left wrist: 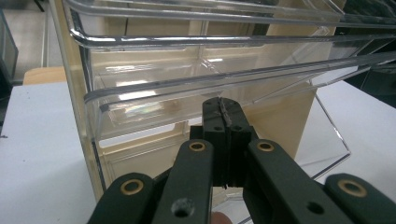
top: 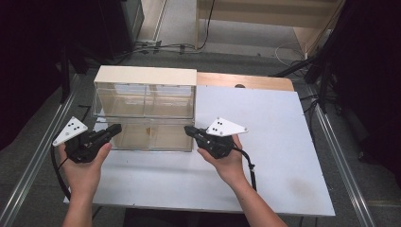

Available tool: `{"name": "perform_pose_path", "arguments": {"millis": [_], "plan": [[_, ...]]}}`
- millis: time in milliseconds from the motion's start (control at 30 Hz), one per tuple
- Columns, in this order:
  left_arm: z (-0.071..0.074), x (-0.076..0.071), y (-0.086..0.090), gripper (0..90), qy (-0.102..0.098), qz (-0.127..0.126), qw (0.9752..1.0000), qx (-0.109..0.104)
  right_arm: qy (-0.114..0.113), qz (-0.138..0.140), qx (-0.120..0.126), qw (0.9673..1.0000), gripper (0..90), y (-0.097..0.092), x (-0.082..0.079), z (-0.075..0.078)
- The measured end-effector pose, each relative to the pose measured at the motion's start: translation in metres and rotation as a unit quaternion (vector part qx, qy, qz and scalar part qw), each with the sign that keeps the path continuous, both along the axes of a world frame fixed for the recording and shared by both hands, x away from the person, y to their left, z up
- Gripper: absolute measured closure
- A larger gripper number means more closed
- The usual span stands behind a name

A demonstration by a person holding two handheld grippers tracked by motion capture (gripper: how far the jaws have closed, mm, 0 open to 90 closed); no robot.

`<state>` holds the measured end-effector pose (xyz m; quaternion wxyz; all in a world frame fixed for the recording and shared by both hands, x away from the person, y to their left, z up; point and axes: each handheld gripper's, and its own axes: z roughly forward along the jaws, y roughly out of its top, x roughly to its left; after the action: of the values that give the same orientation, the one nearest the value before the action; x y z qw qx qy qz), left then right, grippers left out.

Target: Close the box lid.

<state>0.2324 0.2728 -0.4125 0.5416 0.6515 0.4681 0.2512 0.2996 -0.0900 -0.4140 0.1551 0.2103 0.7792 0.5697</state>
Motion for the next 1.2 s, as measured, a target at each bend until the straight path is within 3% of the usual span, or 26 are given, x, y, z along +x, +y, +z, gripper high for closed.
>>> {"name": "perform_pose_path", "arguments": {"millis": [533,867,1200], "plan": [[-0.005,-0.008,0.004,90.0,0.006,-0.012,0.9999,0.005,0.006,0.020,-0.009,0.9998,87.6,0.001,-0.007,-0.003],[-0.009,-0.015,0.013,90.0,0.009,-0.013,0.9999,-0.003,0.018,0.029,-0.011,0.9994,87.8,-0.004,-0.011,-0.006],[-0.016,-0.022,0.027,90.0,0.030,-0.017,0.9994,-0.006,0.023,0.030,-0.028,0.9989,87.8,-0.011,-0.015,-0.013]]}}
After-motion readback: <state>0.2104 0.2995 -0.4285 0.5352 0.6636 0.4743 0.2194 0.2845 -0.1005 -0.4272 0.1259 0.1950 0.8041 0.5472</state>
